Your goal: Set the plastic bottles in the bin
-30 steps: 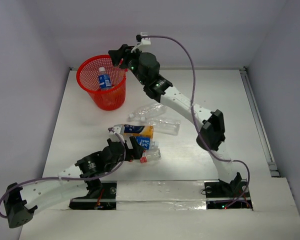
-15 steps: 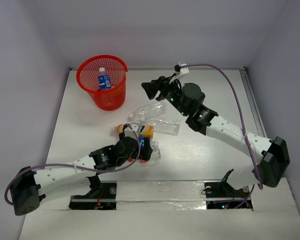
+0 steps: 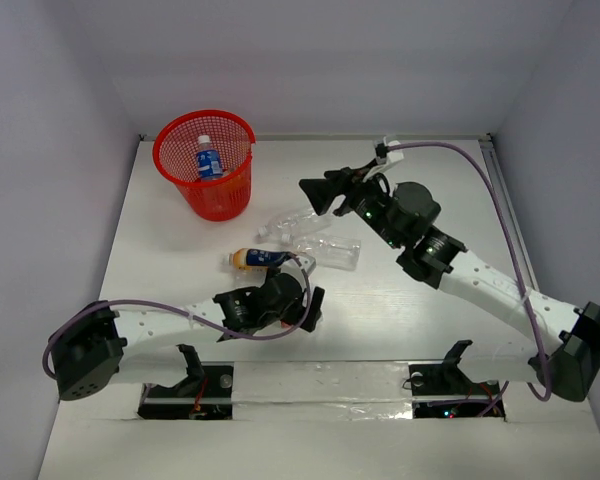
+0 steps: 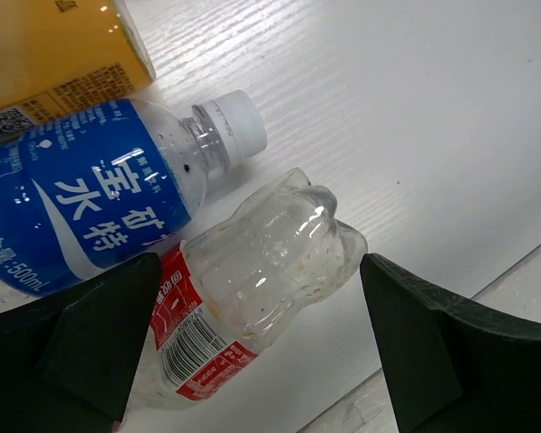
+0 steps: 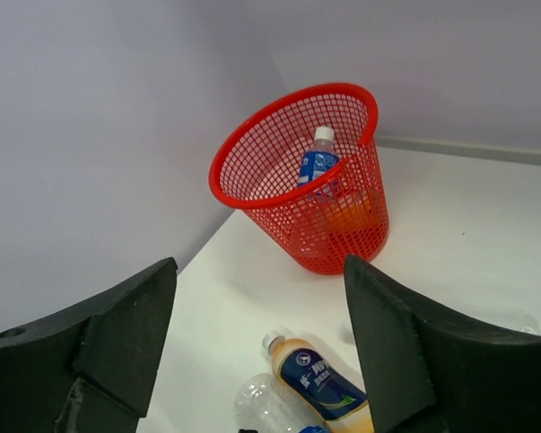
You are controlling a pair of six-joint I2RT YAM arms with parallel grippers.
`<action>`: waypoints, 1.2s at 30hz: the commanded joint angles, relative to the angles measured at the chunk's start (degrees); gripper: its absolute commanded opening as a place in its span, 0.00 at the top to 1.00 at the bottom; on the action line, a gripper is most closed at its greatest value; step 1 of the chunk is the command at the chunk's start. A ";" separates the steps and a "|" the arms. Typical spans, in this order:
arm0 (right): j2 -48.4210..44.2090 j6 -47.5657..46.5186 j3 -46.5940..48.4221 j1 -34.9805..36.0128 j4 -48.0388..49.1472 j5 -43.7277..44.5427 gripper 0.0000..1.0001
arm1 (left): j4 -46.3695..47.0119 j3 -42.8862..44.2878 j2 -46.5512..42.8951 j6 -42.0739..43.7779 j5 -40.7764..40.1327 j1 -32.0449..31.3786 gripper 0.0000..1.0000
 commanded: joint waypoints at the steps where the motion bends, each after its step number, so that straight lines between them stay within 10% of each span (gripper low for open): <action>1: -4.13 -0.19 -0.93 -0.24 -0.25 2.09 0.19 | 1.67 1.87 0.73 0.58 2.27 -0.79 0.09; 20: -9.94 -0.19 -6.82 -0.77 -12.91 2.27 0.10 | 3.86 1.69 10.05 -3.91 9.21 -1.32 0.08; 25: -11.34 -0.02 -7.61 -0.77 -12.64 2.71 0.12 | 5.53 0.72 9.44 -5.05 10.62 -1.32 0.37; 28: -12.39 -0.02 -8.40 -0.77 -13.52 3.06 0.20 | 5.80 1.33 6.99 -5.84 11.24 -1.84 0.54; 36: -18.11 -2.21 -11.13 -0.77 -19.13 2.45 0.65 | 0.44 6.43 -6.55 -7.16 6.51 -2.55 0.61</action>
